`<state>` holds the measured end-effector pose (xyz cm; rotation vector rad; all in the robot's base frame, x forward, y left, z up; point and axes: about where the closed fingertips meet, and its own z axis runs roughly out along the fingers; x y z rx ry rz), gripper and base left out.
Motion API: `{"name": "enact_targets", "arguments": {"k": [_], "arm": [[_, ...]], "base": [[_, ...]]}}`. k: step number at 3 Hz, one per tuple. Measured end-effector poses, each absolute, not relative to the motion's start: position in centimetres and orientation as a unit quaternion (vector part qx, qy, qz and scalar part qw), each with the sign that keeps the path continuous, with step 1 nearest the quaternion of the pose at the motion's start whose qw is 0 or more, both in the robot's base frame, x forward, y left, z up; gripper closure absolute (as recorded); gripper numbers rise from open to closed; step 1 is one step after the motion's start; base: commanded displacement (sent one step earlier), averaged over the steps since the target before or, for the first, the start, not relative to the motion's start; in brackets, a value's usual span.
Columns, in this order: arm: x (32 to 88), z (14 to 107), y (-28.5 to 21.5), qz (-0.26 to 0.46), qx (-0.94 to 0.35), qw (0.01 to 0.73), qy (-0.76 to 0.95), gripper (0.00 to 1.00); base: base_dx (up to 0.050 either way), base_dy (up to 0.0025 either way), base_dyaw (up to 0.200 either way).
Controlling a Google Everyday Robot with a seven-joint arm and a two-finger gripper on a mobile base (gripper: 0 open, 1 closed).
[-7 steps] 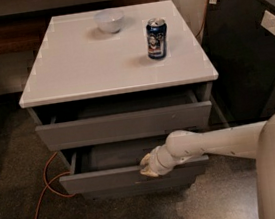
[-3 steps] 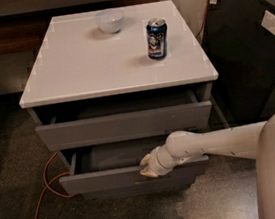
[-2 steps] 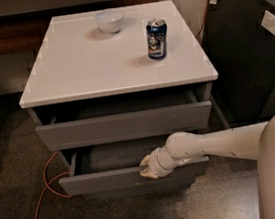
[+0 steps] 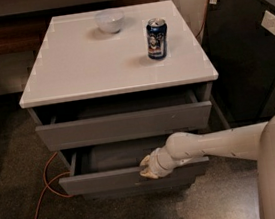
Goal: Open middle drawer
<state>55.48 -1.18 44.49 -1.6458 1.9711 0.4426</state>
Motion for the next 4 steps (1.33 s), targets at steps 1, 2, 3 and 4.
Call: {"name": "enact_targets", "arguments": {"k": [1, 2, 3, 4], "arm": [[55.48, 44.49, -1.18, 0.164, -0.609, 0.265, 0.729, 1.0], [55.47, 44.49, -1.18, 0.164, -0.609, 0.265, 0.729, 1.0], [55.47, 44.49, -1.18, 0.164, -0.609, 0.265, 0.729, 1.0], [55.46, 44.49, -1.18, 0.164, -0.609, 0.265, 0.729, 0.82]], "base": [[0.0, 0.0, 0.0], [0.0, 0.0, 0.0], [0.0, 0.0, 0.0], [0.0, 0.0, 0.0]]}}
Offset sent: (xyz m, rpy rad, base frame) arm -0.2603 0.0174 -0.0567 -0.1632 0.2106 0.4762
